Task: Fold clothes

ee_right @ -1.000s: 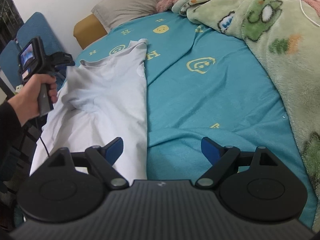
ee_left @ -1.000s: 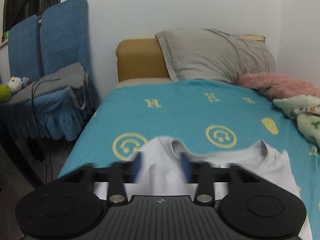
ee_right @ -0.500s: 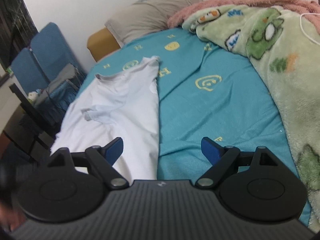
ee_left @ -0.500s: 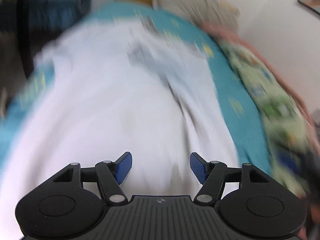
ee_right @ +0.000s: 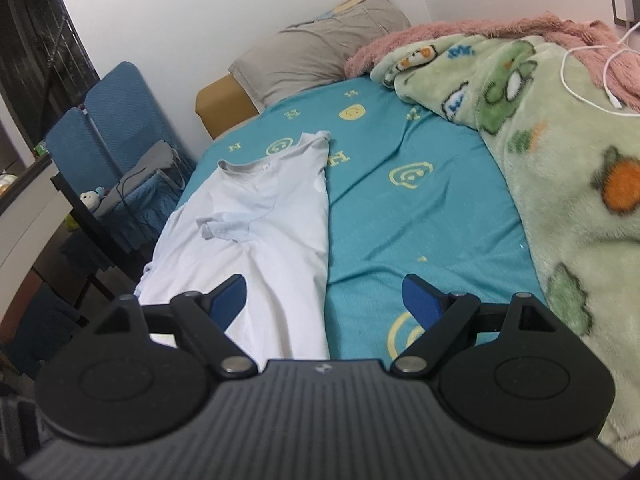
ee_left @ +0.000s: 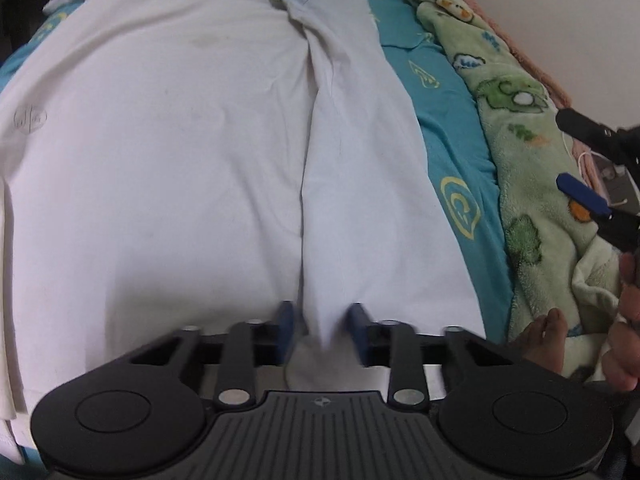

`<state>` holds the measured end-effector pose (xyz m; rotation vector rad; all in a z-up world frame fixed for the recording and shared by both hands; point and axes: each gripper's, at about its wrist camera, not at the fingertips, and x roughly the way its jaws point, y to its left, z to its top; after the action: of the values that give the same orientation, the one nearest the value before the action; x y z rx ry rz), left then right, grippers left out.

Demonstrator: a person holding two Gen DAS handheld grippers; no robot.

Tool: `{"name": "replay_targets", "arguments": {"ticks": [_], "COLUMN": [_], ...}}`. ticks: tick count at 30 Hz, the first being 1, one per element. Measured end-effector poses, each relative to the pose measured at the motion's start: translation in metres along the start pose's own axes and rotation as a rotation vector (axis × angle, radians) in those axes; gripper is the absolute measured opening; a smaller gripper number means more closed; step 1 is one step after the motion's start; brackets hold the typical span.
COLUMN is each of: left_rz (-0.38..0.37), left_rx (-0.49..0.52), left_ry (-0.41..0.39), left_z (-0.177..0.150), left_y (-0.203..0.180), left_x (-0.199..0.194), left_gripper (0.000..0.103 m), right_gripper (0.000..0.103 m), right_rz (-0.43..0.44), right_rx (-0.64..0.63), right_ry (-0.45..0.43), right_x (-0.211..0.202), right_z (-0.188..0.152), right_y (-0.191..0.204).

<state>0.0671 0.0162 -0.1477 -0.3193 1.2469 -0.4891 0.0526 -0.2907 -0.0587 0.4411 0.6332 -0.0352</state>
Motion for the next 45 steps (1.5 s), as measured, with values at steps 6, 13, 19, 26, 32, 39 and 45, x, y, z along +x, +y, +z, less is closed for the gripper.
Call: {"name": "replay_targets", "arguments": {"ticks": [6, 13, 19, 26, 32, 39, 45], "left_rz": [-0.062, 0.195, 0.259, 0.341, 0.344, 0.326, 0.315], "left_rx": [-0.018, 0.047, 0.072, 0.216, 0.34, 0.36, 0.353], "left_ry": [-0.095, -0.084, -0.177, -0.383, -0.583, -0.601, -0.582], "left_z": [0.0, -0.014, 0.002, 0.038, 0.05, 0.037, 0.031], "left_y": [-0.006, -0.011, -0.026, -0.074, -0.101, -0.083, -0.067], "left_x": [-0.047, -0.046, -0.054, -0.071, -0.069, -0.046, -0.042], "left_gripper": [0.003, 0.004, 0.066, 0.093, 0.103, 0.103, 0.103], "right_gripper": [0.086, 0.086, 0.086, 0.086, 0.086, 0.086, 0.086], "right_rz": [0.003, 0.023, 0.032, 0.066, 0.061, 0.042, 0.03], "right_rx": [-0.026, -0.053, -0.092, -0.151, -0.181, -0.214, -0.225], "right_ry": [-0.002, -0.008, -0.033, -0.131, -0.173, -0.179, -0.166], "right_x": [-0.004, -0.004, -0.011, -0.029, -0.033, -0.024, -0.011], "right_z": [-0.003, -0.002, -0.004, -0.002, -0.003, -0.007, -0.008], "right_y": [0.004, 0.01, 0.016, 0.029, 0.034, 0.04, 0.048]}}
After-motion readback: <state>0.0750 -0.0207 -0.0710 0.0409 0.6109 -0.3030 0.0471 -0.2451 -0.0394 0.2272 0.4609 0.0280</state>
